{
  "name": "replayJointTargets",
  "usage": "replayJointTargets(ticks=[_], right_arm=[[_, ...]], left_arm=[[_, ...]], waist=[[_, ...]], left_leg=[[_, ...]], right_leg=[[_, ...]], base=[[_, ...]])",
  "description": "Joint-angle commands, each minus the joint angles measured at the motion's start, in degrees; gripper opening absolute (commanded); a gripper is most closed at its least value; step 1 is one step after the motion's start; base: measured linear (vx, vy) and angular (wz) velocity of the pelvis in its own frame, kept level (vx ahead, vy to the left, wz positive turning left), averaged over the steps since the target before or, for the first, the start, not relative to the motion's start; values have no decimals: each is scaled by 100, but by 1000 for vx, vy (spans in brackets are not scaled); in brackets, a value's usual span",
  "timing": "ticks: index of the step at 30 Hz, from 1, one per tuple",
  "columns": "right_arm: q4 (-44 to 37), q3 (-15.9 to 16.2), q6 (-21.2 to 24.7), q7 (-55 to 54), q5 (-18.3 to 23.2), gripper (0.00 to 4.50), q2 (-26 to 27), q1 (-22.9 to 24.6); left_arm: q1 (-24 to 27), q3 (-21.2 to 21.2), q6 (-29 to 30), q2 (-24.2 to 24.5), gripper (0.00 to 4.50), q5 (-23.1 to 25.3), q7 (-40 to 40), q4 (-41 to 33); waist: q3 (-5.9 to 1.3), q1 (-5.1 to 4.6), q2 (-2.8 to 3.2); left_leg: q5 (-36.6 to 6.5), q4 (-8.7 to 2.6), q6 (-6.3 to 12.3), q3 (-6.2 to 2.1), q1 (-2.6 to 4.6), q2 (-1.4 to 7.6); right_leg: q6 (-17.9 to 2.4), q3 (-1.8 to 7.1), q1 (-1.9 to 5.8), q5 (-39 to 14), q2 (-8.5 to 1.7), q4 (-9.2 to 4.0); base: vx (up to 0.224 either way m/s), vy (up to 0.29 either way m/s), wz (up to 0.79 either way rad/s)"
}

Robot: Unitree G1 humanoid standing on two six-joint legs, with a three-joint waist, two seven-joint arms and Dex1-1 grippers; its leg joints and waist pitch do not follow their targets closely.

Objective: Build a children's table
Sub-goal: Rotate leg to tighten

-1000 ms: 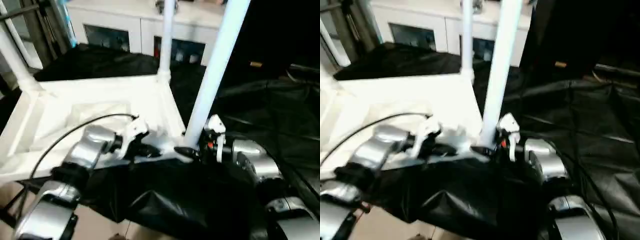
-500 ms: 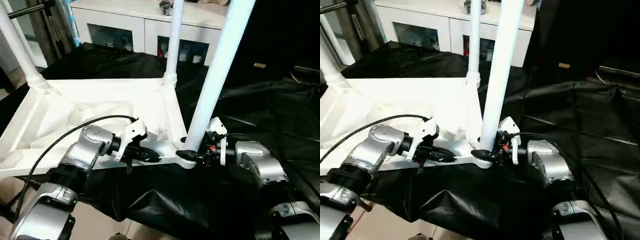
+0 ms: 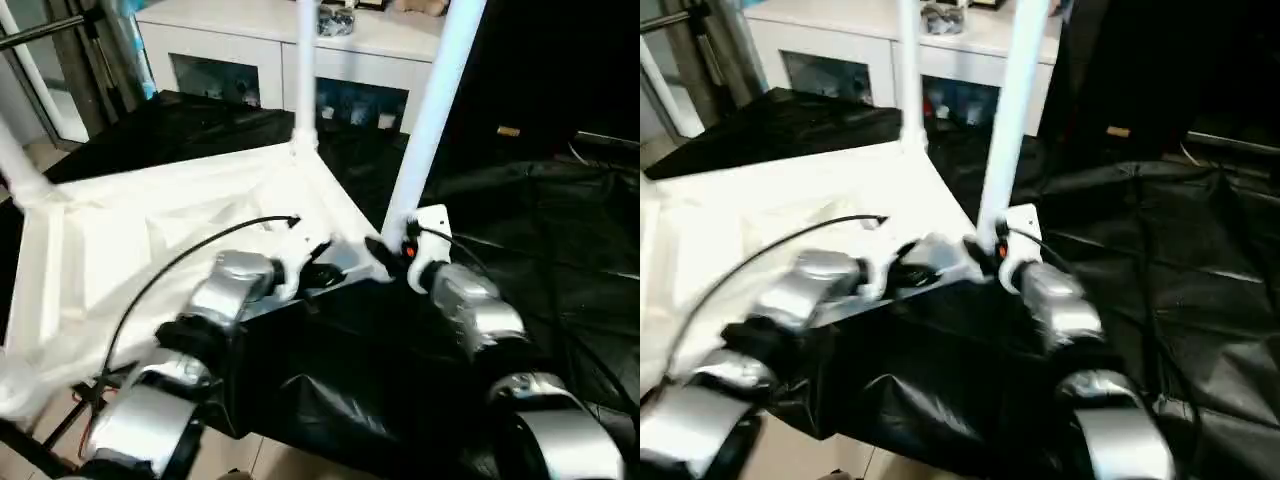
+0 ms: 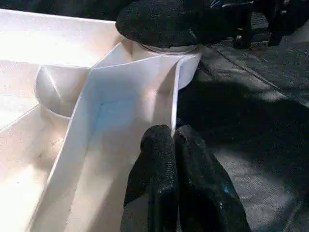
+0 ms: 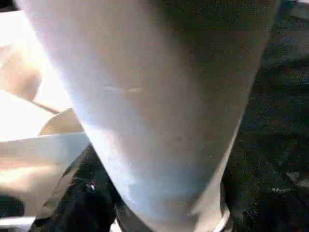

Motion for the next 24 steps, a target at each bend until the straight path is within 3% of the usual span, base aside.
replayJointTargets(ticks=[1,3,5,6,8,10,13,16,21,24], right_arm=[[477,411,41,411,-141,310,605,117],[469,345,32,510,-48,310,598,94],[457,308,54,577,11,341,583,82],[472,253,6,617,12,341,563,56],[409,299,-36,797,-20,369,471,84],[249,425,-105,1251,-30,378,252,173],[-103,644,-175,2117,-15,410,-192,393],[-533,620,67,2876,181,439,-693,592],[-691,614,47,3352,160,446,-1127,695],[-1018,505,223,3922,363,446,-1545,818]], left_arm=[[-260,87,-141,-346,0,-99,396,-58],[-241,67,-171,-333,0,-99,320,-79],[-227,57,-195,-317,0,-92,272,-84],[-216,62,-237,-306,0,-79,272,-45],[-185,46,-265,-263,0,-81,186,-62],[-121,7,-335,-170,0,-86,12,-108],[-59,-8,-386,-9,0,-99,-213,-141],[-24,-23,-424,170,0,-108,-486,-171],[7,-26,-490,300,0,-142,-727,-183],[109,-51,-560,466,0,-259,-1223,-344]], waist=[[-324,-14,-19],[-319,-12,-17],[-306,-15,-14],[-302,-10,22],[-303,-16,1],[-305,-15,-2],[-330,4,-18],[-323,15,-23],[-329,21,-17],[-328,41,-38]], left_leg=[[-1211,-373,101,23,33,84],[-1197,-373,137,24,28,84],[-1277,-383,165,25,33,86],[-1329,-388,154,20,42,89],[-1448,-393,133,19,44,94],[-1441,-394,139,16,38,96],[-1141,-354,289,24,14,91],[-1054,-337,456,31,16,93],[-1016,-326,459,37,18,108],[-989,-316,514,42,13,117]], right_leg=[[-1114,208,254,-1078,-260,-451],[-1136,207,259,-1034,-261,-448],[-1137,206,256,-1127,-259,-465],[-1135,206,250,-1189,-263,-470],[-1106,207,249,-1315,-264,-487],[-1104,206,254,-1303,-264,-486],[-1191,203,295,-734,-247,-434],[-1301,195,312,-576,-243,-429],[-1412,187,297,-590,-257,-410],[-1439,185,319,-549,-253,-407]], base=[[0,0,0],[0,0,0],[0,0,0],[0,0,0],[0,0,0],[0,0,0],[0,0,0],[0,0,0],[0,0,0],[0,0,0]])
